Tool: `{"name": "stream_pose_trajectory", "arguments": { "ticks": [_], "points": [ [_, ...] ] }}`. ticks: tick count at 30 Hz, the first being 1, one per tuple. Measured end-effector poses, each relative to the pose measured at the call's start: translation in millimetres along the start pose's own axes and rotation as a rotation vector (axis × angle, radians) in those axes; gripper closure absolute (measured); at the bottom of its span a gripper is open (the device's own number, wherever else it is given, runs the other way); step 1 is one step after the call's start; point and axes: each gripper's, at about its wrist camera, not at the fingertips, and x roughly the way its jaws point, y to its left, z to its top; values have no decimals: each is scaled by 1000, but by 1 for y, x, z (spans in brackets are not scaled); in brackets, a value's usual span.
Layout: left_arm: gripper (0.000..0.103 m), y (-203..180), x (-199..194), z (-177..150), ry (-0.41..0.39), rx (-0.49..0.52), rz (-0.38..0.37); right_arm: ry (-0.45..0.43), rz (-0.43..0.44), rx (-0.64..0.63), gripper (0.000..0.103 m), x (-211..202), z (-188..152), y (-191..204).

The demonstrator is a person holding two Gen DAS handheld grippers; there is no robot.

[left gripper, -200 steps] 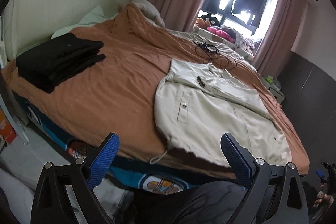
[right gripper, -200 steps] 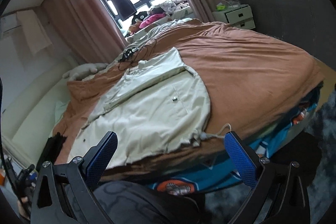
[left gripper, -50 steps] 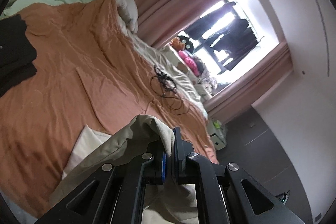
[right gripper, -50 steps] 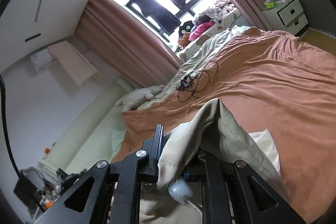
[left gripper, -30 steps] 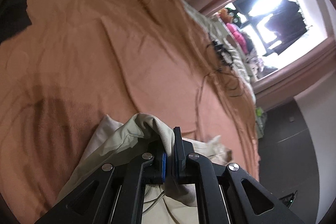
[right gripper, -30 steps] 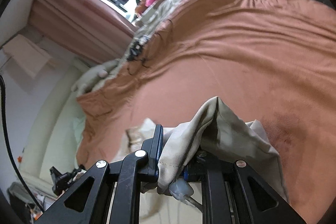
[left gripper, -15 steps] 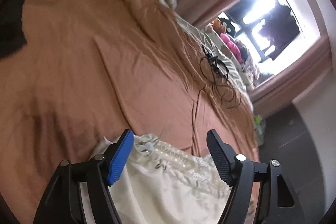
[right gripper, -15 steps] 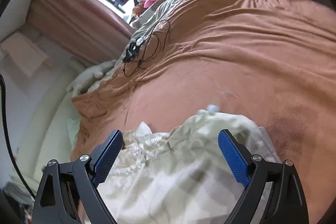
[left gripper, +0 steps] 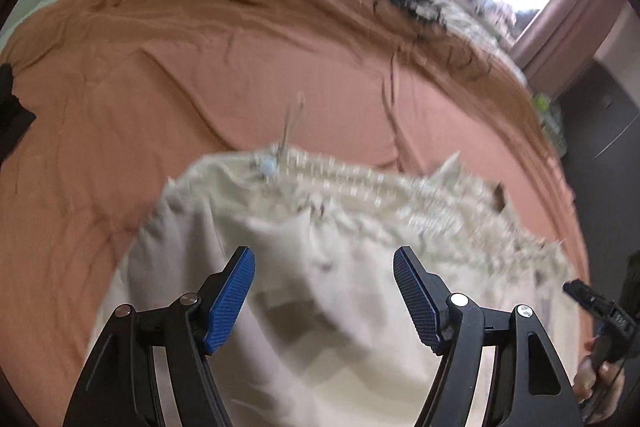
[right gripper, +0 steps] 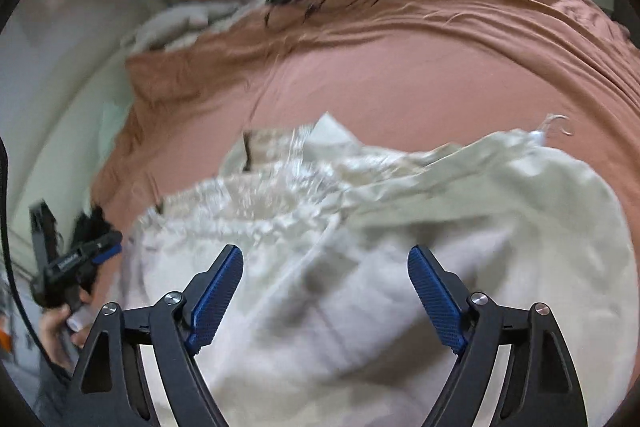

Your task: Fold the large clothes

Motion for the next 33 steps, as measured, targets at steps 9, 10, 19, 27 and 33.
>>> {"name": "stream_pose_trajectory", "arguments": {
  "ticks": [9,10,19,27,33],
  "points": [
    [94,-9,50,-25,128,121,113,171,-105,-60,94,65,-13,12],
    [101,-10,48,-25,121,144,114,165,-93,-55,95,62,-12,11],
    [102,-12,-4,-8,-59,149,29,-18,-41,-50,100,3,7,18],
    [102,-14,24,-2,-11,147,55,18,-49,8,100,33,10,12],
    [101,-8,60,-5,78,127,82,67,-72,34,100,62,8,3]
  ]
}}
